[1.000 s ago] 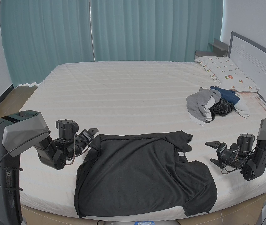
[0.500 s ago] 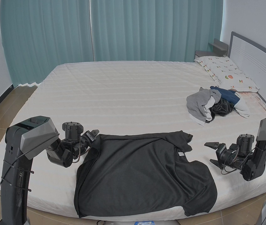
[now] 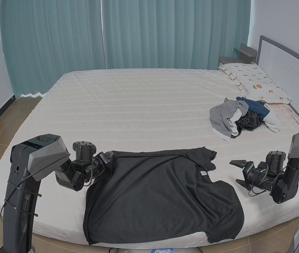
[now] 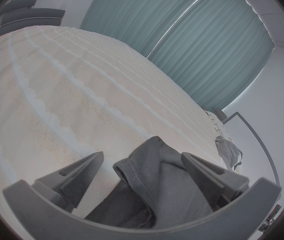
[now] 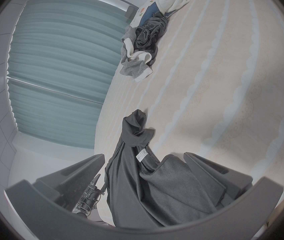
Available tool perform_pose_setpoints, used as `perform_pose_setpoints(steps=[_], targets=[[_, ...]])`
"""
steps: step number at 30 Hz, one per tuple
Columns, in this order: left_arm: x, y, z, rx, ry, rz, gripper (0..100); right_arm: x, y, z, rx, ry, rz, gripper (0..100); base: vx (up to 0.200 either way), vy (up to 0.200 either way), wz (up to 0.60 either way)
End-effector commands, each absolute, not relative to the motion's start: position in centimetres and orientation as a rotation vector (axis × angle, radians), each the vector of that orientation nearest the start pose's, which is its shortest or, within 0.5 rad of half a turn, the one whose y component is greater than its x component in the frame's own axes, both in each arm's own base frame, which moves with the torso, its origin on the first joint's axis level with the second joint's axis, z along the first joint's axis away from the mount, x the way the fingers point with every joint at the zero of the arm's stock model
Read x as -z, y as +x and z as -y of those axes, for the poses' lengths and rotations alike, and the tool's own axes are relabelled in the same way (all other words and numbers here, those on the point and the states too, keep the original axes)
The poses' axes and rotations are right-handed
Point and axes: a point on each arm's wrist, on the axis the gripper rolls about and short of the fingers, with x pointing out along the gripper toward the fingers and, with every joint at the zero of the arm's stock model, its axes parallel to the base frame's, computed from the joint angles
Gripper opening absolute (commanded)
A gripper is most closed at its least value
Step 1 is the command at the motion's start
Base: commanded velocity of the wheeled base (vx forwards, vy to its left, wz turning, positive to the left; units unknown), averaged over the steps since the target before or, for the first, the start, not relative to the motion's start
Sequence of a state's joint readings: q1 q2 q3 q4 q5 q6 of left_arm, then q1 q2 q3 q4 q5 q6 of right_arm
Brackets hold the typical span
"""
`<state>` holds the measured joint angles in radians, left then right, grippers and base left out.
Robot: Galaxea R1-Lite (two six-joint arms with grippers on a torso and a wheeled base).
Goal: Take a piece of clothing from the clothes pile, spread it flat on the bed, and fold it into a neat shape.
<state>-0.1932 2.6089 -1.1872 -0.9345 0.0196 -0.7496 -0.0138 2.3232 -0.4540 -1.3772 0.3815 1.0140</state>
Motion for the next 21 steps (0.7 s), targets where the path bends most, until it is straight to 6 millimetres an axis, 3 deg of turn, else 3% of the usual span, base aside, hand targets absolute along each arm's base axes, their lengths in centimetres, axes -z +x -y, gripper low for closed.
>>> perform_pose_setpoints(steps=[1, 12, 21], targets=[[6.2, 44.4, 8.6, -0.023, -0.679, -0.528, 0, 1.8, 31.5, -0.4, -0.084, 1.079, -0.631, 100, 0.0, 0.0, 0.0], [5.9, 44.8, 8.3, -0.048, -0.683, -0.493, 0, 1.9, 31.5, -0.4, -0.086, 1.07, -0.631, 100, 0.0, 0.0, 0.0], [5.4, 46.9, 6.8, -0.12, -0.697, -0.363, 0, 1.9, 31.5, -0.4, -0.086, 1.07, -0.631, 100, 0.0, 0.0, 0.0]])
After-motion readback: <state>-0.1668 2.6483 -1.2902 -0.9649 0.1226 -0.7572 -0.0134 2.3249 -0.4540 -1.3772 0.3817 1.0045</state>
